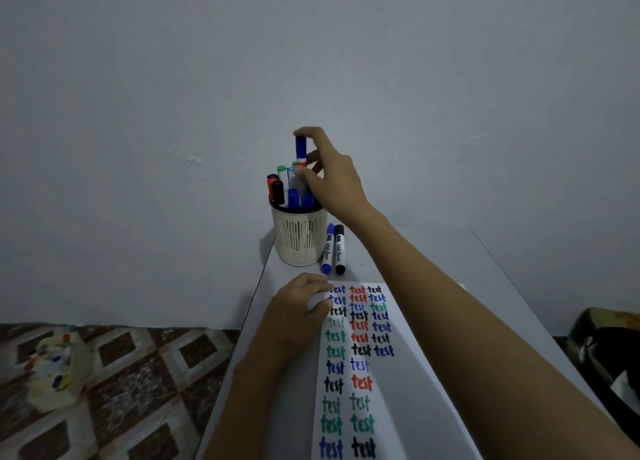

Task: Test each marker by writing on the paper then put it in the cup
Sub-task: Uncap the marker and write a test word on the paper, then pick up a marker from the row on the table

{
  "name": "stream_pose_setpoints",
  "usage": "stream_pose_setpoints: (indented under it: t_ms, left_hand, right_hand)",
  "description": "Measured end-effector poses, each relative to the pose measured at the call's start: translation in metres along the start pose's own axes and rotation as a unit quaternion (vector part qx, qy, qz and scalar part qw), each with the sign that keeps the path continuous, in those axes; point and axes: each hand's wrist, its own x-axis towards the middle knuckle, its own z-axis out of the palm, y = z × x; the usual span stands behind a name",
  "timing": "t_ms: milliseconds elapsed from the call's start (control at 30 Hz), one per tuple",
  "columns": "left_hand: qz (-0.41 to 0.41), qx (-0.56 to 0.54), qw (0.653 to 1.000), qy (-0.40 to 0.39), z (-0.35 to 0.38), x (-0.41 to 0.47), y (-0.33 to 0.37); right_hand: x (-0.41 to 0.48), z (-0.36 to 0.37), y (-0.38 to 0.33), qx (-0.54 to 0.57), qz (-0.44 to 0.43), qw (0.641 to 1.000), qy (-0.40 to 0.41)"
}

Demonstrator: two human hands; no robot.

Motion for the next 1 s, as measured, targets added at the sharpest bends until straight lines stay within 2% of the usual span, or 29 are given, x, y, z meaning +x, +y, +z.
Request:
stream_pose_setpoints:
  t_ms: [100,167,200,300,367,467,533,633,733,833,900,967,1000]
  left_hand:
    - [0.006,-0.003,1.0,0.012,0.002,0.0,-0.002]
    - [0.006,-0.007,1.0,0.018,0.003,0.001,-0.003]
    - [0.003,-0.009,1.0,0.02,0.003,0.001,-0.003]
    - [0.007,-0.015,1.0,0.027,0.004,0.002,-0.005]
    - [0.008,-0.012,0.999,0.03,0.005,0.001,-0.004]
    - [0.018,-0.015,0.999,0.033,0.004,0.002,-0.003]
    - [0.025,-0.017,0.999,0.028,0.004,0.002,-0.003]
    - [0.017,-0.015,0.999,0.028,0.005,0.002,-0.005]
    - [0.0,-0.016,1.0,0.022,0.005,0.002,-0.005]
    - [-0.023,-0.032,0.999,0.027,0.004,0.0,-0.002]
    - [-0.034,-0.057,0.997,0.048,0.004,0.0,0.002]
    - [-0.029,-0.082,0.993,0.08,0.001,0.001,0.014]
    - [0.005,-0.061,0.993,0.103,0.001,0.001,0.021]
  right_hand:
    - [-0.019,0.0,0.01,0.116,0.055,0.989,0.078]
    - [-0.038,0.001,0.03,0.083,0.153,0.976,0.129]
    - [-0.048,0.001,0.043,0.04,0.209,0.971,0.112]
    - [-0.074,0.003,0.068,-0.052,0.317,0.944,-0.07]
    - [-0.085,0.005,0.069,-0.095,0.317,0.934,-0.133]
    - [-0.092,0.011,0.063,-0.199,0.252,0.933,-0.161]
    - [-0.094,0.014,0.06,-0.229,0.234,0.93,-0.167]
    - [-0.099,0.011,0.06,-0.175,0.24,0.95,-0.097]
    - [-0.106,-0.003,0.059,-0.089,0.224,0.968,0.066]
    - [-0.114,-0.027,0.048,0.051,0.226,0.953,0.197]
    - [-0.121,-0.044,0.037,0.148,0.235,0.931,0.236]
    - [-0.132,-0.055,0.028,0.2,0.24,0.923,0.227]
    - [-0.138,-0.059,0.025,0.208,0.239,0.925,0.209]
